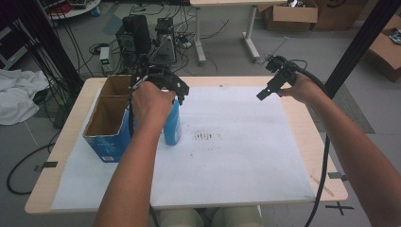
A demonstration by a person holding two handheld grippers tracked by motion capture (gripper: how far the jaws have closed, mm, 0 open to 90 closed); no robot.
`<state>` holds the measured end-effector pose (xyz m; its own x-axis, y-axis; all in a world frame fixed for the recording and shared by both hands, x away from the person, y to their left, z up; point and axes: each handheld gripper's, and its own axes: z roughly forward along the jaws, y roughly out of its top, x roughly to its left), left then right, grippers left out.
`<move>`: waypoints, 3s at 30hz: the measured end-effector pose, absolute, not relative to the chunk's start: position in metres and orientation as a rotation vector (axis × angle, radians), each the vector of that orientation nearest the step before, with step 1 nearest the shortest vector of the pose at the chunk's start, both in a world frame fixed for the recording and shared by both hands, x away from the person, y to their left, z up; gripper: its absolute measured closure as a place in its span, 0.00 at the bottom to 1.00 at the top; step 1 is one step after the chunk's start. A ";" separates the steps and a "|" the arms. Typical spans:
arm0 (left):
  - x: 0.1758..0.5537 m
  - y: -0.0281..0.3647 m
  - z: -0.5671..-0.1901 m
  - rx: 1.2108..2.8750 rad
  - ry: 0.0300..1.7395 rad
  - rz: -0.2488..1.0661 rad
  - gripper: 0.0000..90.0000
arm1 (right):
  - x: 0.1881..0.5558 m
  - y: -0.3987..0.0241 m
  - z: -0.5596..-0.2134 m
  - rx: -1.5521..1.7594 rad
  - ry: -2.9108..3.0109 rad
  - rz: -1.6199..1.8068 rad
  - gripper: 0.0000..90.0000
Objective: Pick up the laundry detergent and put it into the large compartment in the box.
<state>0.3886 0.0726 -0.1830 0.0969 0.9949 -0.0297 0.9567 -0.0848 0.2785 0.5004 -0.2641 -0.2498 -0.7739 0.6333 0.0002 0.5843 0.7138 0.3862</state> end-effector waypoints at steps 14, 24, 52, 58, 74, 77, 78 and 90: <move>0.413 0.065 -0.197 2.169 1.946 0.251 0.22 | 0.504 -0.264 -0.252 1.000 2.791 0.566 0.21; 0.429 0.065 -0.209 2.171 1.980 0.264 0.22 | 0.507 -0.266 -0.254 1.001 2.800 0.565 0.21; 0.451 0.075 -0.248 2.203 1.992 0.188 0.22 | 0.508 -0.268 -0.256 1.002 2.809 0.548 0.22; 0.453 0.077 -0.260 2.223 1.991 0.166 0.22 | 0.509 -0.269 -0.256 1.008 2.808 0.539 0.22; 0.456 0.081 -0.284 2.213 2.015 0.118 0.22 | 0.511 -0.268 -0.259 1.006 2.816 0.528 0.22; 0.456 0.080 -0.288 2.220 2.018 0.118 0.22 | 0.511 -0.268 -0.260 1.009 2.818 0.526 0.22; 0.456 0.080 -0.289 2.219 2.019 0.116 0.22 | 0.511 -0.267 -0.260 1.010 2.818 0.524 0.22; 0.456 0.077 -0.291 2.227 2.022 0.127 0.24 | 0.511 -0.266 -0.260 1.003 2.820 0.523 0.22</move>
<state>0.4561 0.0769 -0.2913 0.0980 0.9949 -0.0251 0.9839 -0.0931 0.1527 0.5112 -0.2664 -0.2604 -0.7774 0.6287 0.0178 0.5932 0.7236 0.3528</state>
